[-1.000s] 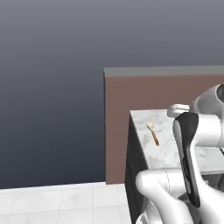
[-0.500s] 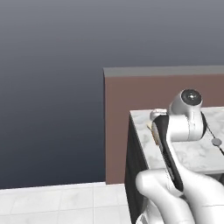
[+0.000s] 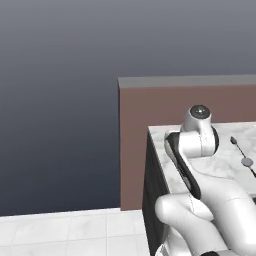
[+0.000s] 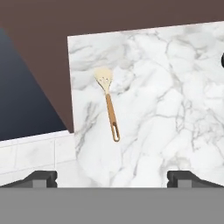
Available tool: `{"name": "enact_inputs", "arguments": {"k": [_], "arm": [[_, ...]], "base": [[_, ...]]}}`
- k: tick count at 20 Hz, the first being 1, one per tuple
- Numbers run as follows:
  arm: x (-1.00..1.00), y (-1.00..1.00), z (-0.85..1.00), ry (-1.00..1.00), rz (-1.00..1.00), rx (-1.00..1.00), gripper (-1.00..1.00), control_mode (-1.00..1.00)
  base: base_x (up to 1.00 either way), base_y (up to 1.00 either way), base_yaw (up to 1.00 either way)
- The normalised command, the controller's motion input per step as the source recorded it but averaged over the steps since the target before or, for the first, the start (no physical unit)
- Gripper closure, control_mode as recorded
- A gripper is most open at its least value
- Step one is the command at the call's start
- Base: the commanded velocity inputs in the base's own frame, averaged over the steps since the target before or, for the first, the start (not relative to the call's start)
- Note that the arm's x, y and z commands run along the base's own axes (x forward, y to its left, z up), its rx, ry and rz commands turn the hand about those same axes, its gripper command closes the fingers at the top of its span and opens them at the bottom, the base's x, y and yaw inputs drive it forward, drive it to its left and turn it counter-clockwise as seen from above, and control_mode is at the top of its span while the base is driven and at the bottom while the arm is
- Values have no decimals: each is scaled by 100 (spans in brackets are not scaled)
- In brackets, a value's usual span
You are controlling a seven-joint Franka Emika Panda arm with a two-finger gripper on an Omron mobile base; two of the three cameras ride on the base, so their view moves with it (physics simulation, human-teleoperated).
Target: Organize the utensils by type. Pick up the wooden spoons from the counter and place them in the open cabinet. Then pick up the metallic utensils from the counter and place them in the open drawer.
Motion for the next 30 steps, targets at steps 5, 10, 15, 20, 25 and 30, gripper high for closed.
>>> {"name": "enact_inputs", "arguments": {"k": [5, 10, 15, 20, 25, 30], "arm": [[30, -21, -35, 1, 0, 1, -100, -100], [23, -22, -39, 6, 0, 3, -100, -100], [34, -7, -43, 8, 0, 3, -100, -100], [38, -3, -39, 9, 0, 2, -100, -100], [29, -11, -33, 5, 0, 0, -100, -100], [19, -15, -37, 4, 0, 0, -100, -100]], "base": [[0, 0, 0], [0, 0, 0], [0, 0, 0], [0, 0, 0], [0, 0, 0], [0, 0, 0]]}}
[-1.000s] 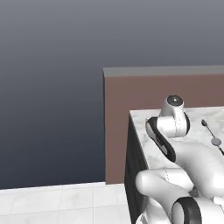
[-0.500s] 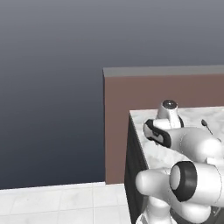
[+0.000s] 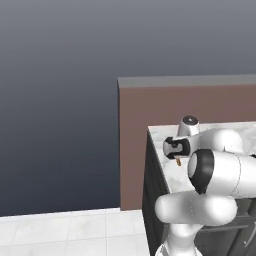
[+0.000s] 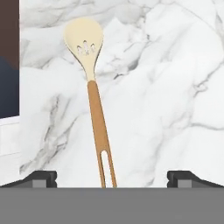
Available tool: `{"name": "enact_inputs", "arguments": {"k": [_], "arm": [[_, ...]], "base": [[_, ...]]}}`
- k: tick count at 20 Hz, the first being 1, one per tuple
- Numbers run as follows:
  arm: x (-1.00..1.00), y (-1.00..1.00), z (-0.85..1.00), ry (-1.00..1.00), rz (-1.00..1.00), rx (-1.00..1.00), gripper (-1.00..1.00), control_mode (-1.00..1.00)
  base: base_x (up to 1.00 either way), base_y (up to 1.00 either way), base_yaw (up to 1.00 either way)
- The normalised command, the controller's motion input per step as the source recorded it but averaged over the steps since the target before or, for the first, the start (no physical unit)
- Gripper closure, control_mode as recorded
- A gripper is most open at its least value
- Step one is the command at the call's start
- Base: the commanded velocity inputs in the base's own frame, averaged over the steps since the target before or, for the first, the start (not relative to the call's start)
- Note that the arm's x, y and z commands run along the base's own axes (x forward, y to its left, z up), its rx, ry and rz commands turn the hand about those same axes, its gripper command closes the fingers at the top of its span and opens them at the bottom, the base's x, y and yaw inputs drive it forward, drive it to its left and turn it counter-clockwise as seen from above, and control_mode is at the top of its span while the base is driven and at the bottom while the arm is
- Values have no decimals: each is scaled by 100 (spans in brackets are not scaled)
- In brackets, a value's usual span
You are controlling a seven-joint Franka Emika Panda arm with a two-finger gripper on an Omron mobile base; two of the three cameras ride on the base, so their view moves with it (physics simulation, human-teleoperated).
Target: Organize the utensils by type. Pick up the wooden spoons from the counter and place them in the open cabinet. Then pick up the metallic utensils from the counter and place them in the open drawer.
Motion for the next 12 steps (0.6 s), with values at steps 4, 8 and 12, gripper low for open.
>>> {"name": "enact_inputs", "arguments": {"k": [4, 8, 12], "arm": [[24, -8, -33, 0, 0, 0, -100, -100], [29, -2, -28, 0, 0, 0, -100, -100], [32, 0, -19, 0, 0, 2, -100, -100]], "base": [[0, 0, 0], [0, 0, 0], [0, 0, 0]]}}
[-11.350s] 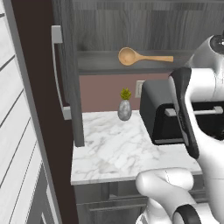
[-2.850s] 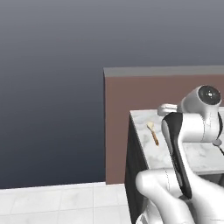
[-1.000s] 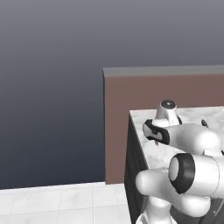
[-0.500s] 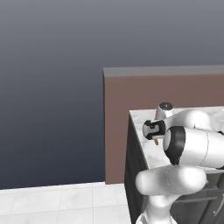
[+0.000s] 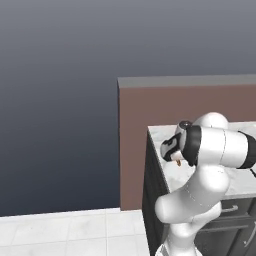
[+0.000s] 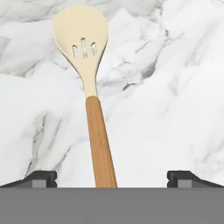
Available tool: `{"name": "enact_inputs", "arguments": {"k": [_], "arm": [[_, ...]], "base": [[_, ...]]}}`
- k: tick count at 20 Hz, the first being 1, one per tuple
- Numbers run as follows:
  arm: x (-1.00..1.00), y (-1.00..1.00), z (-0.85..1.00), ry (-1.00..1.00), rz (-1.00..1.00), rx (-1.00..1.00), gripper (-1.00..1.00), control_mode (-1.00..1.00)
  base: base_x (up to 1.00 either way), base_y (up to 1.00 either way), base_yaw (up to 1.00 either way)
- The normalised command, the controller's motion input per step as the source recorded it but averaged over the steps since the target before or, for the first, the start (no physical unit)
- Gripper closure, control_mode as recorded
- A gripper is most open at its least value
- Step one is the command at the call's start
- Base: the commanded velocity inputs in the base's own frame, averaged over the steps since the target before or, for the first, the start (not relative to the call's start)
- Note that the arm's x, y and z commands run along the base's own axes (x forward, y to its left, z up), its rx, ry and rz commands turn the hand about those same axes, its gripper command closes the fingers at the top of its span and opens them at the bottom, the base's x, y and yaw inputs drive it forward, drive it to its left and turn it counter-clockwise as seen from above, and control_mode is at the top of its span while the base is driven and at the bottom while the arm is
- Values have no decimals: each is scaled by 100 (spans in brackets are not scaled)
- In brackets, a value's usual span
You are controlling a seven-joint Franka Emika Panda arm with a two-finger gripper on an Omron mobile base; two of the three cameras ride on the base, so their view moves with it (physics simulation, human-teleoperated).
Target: Organize the utensils by type. Pick up the wooden spoons from the counter and place them in the open cabinet. Then pick up the metallic utensils from the counter and place them in the open drawer.
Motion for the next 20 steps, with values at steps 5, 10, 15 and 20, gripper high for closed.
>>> {"name": "enact_inputs", "arguments": {"k": [5, 10, 15, 20], "arm": [[33, -1, -19, 0, 0, 2, -100, -100], [34, -2, -25, 0, 0, 0, -100, -100], [17, -1, -38, 0, 0, 0, -100, -100], [3, -10, -47, 0, 0, 0, 100, -100]], "base": [[0, 0, 0], [0, 0, 0], [0, 0, 0], [0, 0, 0]]}}
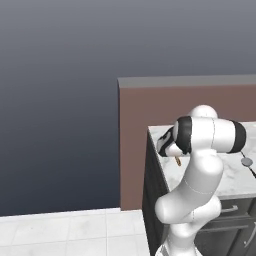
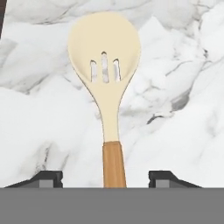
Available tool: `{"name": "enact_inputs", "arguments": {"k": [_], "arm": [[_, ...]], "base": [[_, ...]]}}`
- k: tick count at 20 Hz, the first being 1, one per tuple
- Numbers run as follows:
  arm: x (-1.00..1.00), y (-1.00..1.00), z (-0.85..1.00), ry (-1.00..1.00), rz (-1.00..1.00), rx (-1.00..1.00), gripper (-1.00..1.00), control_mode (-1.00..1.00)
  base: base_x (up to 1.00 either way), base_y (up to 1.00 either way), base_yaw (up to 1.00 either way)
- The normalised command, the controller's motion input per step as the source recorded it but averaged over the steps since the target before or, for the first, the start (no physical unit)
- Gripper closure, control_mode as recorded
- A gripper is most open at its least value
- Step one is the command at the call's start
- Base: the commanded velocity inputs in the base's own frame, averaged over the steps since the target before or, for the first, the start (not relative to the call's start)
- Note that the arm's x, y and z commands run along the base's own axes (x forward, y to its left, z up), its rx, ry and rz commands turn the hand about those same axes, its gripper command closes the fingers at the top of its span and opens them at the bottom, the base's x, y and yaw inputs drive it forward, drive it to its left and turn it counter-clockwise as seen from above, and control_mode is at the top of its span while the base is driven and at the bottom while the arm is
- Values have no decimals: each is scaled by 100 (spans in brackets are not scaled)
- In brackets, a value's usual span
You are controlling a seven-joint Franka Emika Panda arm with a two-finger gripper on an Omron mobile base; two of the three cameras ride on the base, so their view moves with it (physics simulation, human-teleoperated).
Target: Organize the utensils by type. Pick up the wooden spoons from the counter and place them in the open cabinet. Then pick up the metallic utensils from the counter and place them in the open drawer.
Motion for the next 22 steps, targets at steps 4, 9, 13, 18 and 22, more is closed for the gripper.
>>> {"name": "enact_inputs", "arguments": {"k": [4, 9, 13, 18, 22], "arm": [[-13, -23, -47, 0, 0, 3, 100, -100], [-33, -31, -12, 12, 5, 3, 100, -100], [-26, -11, 9, 20, 11, 0, 100, -100], [-19, 0, 35, 10, 12, 0, 100, -100], [-23, 0, 68, 1, 10, 0, 100, -100]], "base": [[0, 0, 0], [0, 0, 0], [0, 0, 0], [0, 0, 0], [0, 0, 0]]}}
